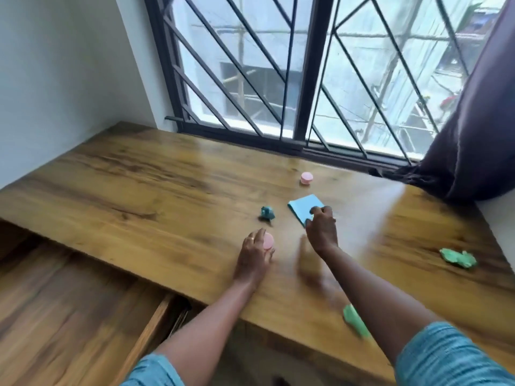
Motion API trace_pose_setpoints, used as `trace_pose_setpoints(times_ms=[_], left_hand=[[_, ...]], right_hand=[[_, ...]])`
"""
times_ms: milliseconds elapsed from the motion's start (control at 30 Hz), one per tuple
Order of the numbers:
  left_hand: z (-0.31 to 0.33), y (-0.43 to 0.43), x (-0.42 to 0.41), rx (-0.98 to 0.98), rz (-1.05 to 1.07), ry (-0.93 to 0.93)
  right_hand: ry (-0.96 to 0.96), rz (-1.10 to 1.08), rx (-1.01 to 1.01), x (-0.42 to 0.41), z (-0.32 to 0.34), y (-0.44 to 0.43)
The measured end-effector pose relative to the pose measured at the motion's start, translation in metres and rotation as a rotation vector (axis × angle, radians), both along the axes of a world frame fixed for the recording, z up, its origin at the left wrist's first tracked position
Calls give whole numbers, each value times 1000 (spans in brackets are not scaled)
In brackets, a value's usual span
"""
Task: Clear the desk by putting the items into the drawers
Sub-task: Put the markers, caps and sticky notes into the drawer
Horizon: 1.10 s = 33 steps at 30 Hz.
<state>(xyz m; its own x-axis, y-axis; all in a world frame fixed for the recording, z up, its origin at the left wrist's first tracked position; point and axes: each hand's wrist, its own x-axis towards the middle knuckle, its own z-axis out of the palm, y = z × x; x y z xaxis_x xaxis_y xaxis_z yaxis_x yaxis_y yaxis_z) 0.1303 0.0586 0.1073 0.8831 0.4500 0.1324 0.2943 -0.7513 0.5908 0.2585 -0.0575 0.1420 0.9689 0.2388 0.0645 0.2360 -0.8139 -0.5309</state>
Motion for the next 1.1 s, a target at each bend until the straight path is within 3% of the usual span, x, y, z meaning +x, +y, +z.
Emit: trace_pose_setpoints(times_ms=[300,567,733,900,1100], left_hand=[[-18,28,57,114,8,-119],[-32,42,56,179,22,-240],[-27,49,36,132,47,-229],[-14,62,-8,116,103,-212],[-6,93,-100,174,185,-206]], right_hand=[[67,140,-80,129,12,35],[102,263,-245,174,-11,64],[13,295,-315,175,-10,66],[-85,261,-163,140,12,88],[-235,423,48,48,43,141]])
